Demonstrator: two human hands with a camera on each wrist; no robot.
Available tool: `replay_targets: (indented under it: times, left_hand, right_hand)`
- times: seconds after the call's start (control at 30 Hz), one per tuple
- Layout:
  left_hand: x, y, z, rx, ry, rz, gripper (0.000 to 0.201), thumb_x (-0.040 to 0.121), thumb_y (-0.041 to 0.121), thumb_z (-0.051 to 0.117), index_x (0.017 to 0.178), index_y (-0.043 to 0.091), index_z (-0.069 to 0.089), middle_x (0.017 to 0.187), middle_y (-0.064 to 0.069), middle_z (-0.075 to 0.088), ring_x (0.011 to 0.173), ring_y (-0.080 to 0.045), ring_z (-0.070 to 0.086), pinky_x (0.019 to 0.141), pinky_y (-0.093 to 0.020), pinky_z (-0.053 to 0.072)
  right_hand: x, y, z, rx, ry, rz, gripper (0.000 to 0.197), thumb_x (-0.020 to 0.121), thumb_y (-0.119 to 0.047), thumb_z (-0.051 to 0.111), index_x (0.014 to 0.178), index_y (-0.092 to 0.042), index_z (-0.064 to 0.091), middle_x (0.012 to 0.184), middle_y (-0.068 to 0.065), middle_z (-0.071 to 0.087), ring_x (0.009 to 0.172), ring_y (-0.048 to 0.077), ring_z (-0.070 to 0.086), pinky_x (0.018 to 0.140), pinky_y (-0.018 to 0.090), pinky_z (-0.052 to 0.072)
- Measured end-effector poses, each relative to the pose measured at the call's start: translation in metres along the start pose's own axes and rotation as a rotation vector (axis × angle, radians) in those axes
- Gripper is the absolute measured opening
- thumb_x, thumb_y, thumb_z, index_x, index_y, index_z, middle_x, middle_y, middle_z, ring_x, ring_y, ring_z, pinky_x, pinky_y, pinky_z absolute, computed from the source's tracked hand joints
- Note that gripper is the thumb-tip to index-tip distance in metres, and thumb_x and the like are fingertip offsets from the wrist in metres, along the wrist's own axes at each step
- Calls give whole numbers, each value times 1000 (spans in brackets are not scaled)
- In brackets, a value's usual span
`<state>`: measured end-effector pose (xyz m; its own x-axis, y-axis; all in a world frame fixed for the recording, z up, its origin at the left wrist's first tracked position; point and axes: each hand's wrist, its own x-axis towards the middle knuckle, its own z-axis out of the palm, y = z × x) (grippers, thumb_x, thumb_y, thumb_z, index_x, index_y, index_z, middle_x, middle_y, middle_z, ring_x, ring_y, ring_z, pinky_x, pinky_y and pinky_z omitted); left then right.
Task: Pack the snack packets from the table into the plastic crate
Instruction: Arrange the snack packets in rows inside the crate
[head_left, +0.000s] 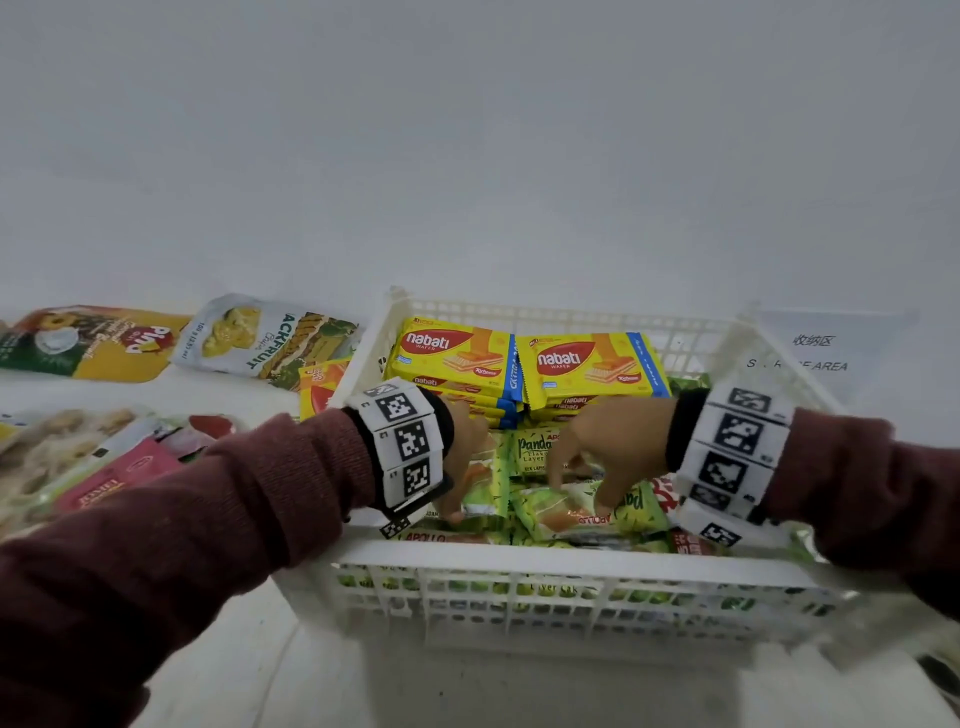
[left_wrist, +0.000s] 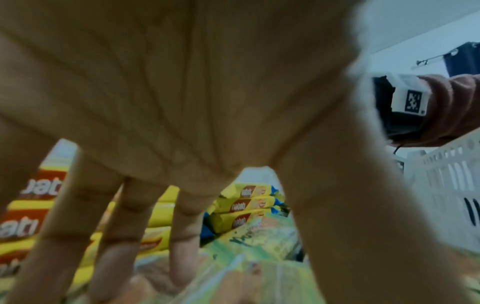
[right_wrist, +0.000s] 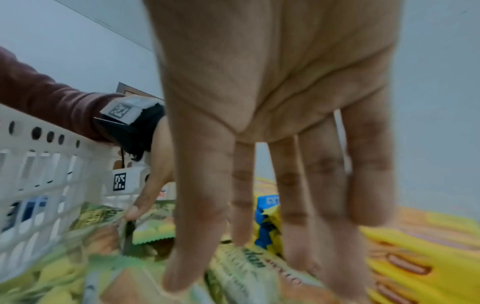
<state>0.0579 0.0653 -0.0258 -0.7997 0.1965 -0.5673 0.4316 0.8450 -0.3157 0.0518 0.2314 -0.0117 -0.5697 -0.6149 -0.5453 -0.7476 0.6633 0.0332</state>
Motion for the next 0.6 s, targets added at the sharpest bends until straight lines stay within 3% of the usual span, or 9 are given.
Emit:
replay_targets:
  times: [0.1, 0.2, 0.33, 0.43, 0.5, 0.6]
  left_hand:
    - [1, 2, 9, 18, 74, -4, 81, 75, 48, 68, 137, 15, 28, 133, -12, 36, 119, -31, 45, 95, -46, 44]
    - [1, 2, 10, -6, 105, 3, 66, 86, 42, 58, 138, 13, 29, 134, -14, 37, 119, -32, 46, 95, -45, 44]
    - [1, 2, 7, 16, 100, 20, 64, 91, 36, 52, 143, 11, 23, 142, -13, 29, 129, -31, 37, 101, -42, 38]
    - [0, 2, 5, 17, 76, 21, 65, 90, 36, 54, 143, 12, 24, 141, -13, 29, 129, -32, 37, 100, -43, 38]
    - [0, 2, 5, 2, 55, 22, 65, 88, 37, 56, 140, 13, 26, 139, -14, 31, 126, -33, 40, 98, -43, 39]
    - [-2, 1, 5, -7, 50, 18, 64, 86, 39, 58, 139, 14, 30, 137, -14, 33, 124, -34, 41, 95, -45, 40]
  right_hand:
    - [19, -5, 13, 25, -4, -102, 40, 75, -24, 74, 110, -16, 57, 77, -2, 48, 67, 12, 43, 56, 22, 31]
    - [26, -3, 20, 20, 60, -80, 40, 77, -21, 73, 109, -9, 53, 66, -7, 40, 57, 5, 36, 51, 17, 24]
    - [23, -6, 17, 21, 78, -32, 55, 81, -28, 68, 129, -16, 44, 92, 7, 61, 77, 15, 46, 50, 15, 24]
    - [25, -12, 12, -51, 61, -63, 60, 85, -29, 64, 139, -24, 38, 108, 6, 64, 87, 16, 51, 49, 12, 22]
    - [31, -16, 12, -148, 50, -77, 56, 85, -25, 64, 136, -26, 42, 112, 4, 65, 96, 20, 57, 52, 19, 27]
    - [32, -21, 9, -204, 67, -102, 47, 82, -29, 67, 126, -22, 52, 115, 2, 62, 107, 20, 57, 65, 20, 32]
